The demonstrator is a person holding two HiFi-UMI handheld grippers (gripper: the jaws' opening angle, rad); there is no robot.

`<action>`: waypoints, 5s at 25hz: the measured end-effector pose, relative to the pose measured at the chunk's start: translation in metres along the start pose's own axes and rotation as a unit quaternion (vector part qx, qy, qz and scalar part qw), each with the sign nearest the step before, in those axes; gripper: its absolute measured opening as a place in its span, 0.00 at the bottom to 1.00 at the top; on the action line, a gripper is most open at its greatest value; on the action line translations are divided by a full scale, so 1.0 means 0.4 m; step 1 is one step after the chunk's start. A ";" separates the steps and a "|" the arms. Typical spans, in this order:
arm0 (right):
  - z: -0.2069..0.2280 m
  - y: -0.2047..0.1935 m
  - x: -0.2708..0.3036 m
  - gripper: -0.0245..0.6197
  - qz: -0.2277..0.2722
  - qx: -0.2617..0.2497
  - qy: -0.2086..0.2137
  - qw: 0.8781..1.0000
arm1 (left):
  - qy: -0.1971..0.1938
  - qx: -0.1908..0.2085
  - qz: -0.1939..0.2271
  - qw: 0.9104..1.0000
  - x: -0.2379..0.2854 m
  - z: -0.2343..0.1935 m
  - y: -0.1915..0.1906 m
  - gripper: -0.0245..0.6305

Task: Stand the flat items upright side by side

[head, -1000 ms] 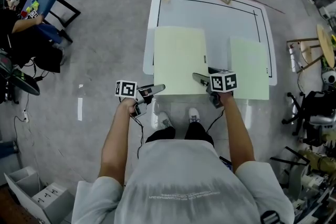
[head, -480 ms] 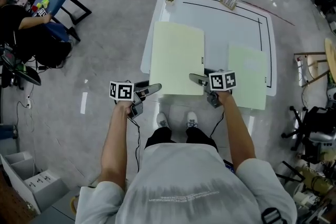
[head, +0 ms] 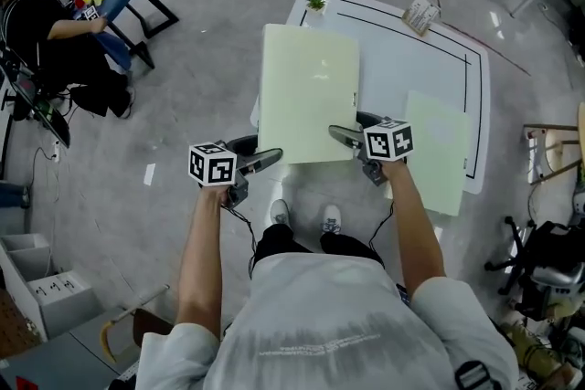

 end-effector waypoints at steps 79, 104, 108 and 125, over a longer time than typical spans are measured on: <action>0.198 0.238 0.027 0.64 -0.017 -0.248 -0.136 0.959 | 0.269 0.169 0.048 0.947 0.349 0.006 -0.054 0.51; 0.072 -0.367 -0.775 0.64 0.077 0.054 -0.343 0.935 | -0.138 -0.053 -0.101 0.984 0.531 0.320 -0.172 0.54; 0.132 -0.442 -0.826 0.64 0.077 0.095 -0.311 0.942 | -0.170 -0.108 -0.120 0.972 0.617 0.366 -0.200 0.56; 0.285 -0.524 -0.777 0.65 0.009 0.126 -0.156 0.980 | -0.243 -0.186 -0.130 0.943 0.797 0.369 -0.289 0.60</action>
Point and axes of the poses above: the fingertips, and each gripper's own axes: x forward along the fingers, z to its right, y out of its top, the point moved 8 cm from there along -x, backward along the fingers, and after that the axes turned 3 degrees about -x, right-handed, at the moved point
